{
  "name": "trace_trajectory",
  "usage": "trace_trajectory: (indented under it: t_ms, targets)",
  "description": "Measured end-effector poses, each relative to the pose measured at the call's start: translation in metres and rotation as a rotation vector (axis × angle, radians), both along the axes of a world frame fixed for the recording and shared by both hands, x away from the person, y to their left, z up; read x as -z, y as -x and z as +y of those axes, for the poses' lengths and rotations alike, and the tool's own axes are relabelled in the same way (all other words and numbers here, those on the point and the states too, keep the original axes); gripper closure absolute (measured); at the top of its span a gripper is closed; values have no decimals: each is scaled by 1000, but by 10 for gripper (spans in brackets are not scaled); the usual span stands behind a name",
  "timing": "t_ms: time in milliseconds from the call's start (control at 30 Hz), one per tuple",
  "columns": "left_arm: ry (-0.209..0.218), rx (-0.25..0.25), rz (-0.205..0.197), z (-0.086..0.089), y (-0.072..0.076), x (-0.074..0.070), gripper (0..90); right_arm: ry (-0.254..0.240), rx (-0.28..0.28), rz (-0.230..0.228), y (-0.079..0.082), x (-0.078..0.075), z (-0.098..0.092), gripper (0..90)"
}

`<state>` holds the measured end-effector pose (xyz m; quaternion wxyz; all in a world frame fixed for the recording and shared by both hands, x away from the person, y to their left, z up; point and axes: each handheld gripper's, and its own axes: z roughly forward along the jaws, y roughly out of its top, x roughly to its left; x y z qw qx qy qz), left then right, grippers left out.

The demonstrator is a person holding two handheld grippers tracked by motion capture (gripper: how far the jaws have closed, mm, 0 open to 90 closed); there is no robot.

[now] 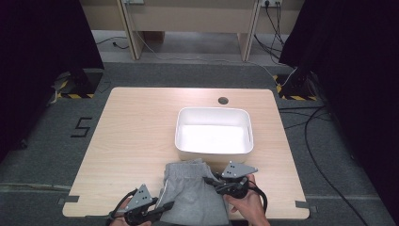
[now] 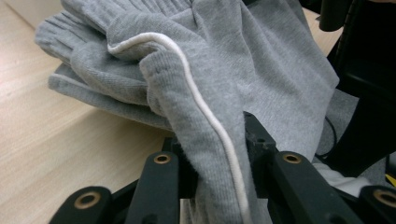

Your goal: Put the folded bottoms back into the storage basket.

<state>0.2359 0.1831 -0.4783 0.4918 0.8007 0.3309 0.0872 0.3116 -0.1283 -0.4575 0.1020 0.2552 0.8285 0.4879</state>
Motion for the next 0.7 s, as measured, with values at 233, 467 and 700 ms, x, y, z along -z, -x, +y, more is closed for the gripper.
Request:
trace_trajectory:
  t_ms: [233, 467, 700]
  targets:
    - [7, 4, -40, 1, 0, -21, 705, -20, -6, -32, -1, -19, -1, 763]
    - [12, 14, -73, 1, -1, -44, 704, -28, -13, -63, -1, -39, -2, 763]
    - [8, 19, -103, -4, -13, -65, 703, -38, -7, -105, -9, -64, -6, 762]
